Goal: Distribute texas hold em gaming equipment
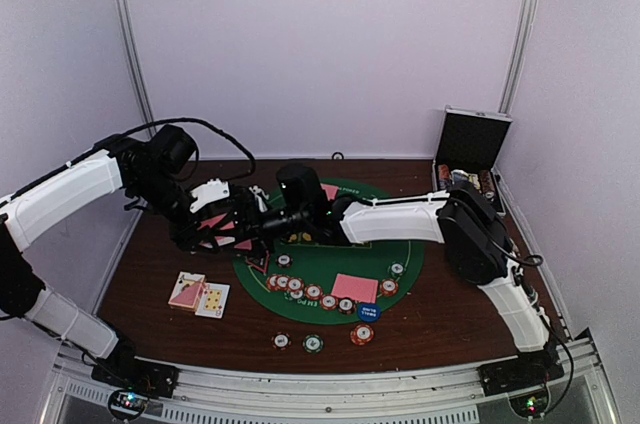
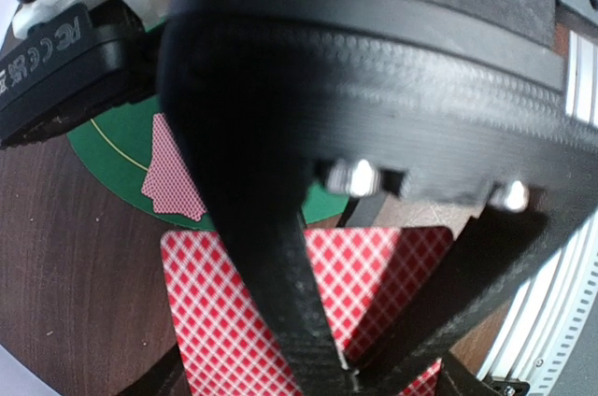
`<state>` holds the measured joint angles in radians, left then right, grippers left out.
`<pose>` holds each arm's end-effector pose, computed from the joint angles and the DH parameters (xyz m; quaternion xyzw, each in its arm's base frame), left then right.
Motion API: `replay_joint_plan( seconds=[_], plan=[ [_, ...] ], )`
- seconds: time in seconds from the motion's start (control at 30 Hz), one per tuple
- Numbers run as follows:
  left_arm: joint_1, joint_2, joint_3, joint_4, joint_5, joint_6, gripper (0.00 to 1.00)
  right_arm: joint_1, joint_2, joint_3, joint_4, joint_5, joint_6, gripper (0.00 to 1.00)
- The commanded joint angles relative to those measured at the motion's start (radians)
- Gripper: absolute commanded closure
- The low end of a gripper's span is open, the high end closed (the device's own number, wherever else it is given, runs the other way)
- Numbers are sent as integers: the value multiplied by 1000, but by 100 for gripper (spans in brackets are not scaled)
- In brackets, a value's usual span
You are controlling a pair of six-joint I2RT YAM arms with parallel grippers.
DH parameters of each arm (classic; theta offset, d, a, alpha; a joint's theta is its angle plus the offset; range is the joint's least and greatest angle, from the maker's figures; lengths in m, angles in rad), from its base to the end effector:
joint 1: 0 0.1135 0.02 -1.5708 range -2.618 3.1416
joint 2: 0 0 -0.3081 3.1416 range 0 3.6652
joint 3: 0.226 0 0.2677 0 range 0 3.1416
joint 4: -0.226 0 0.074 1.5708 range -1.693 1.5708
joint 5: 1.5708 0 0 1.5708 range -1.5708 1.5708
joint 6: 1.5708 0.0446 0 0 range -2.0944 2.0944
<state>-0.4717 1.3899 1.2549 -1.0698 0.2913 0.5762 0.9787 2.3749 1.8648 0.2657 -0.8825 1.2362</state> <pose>0.2373 -0.1354 0.3319 0.5096 0.8292 -0.1331 0.1873 0.3053 0.5156 0.2275 0.1693 -0.7404 -0.6484 0.0523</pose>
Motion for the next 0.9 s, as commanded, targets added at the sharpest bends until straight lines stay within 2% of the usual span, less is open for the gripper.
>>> replay_joint_plan(
  seconds=[0.0, 0.4, 0.8, 0.87],
  plan=[
    [1, -14, 25, 11, 20, -2, 100, -36, -40, -38, -88, 30, -37, 35],
    [1, -22, 17, 11, 17, 1, 100, -58, -85, -65, -171, 31, -105, 40],
    [1, -12, 14, 11, 9, 3, 100, -63, -180, -89, -155, 48, -106, 43],
    [1, -11, 14, 11, 6, 4, 100, -63, -201, -112, -136, 54, -96, 46]
  ],
)
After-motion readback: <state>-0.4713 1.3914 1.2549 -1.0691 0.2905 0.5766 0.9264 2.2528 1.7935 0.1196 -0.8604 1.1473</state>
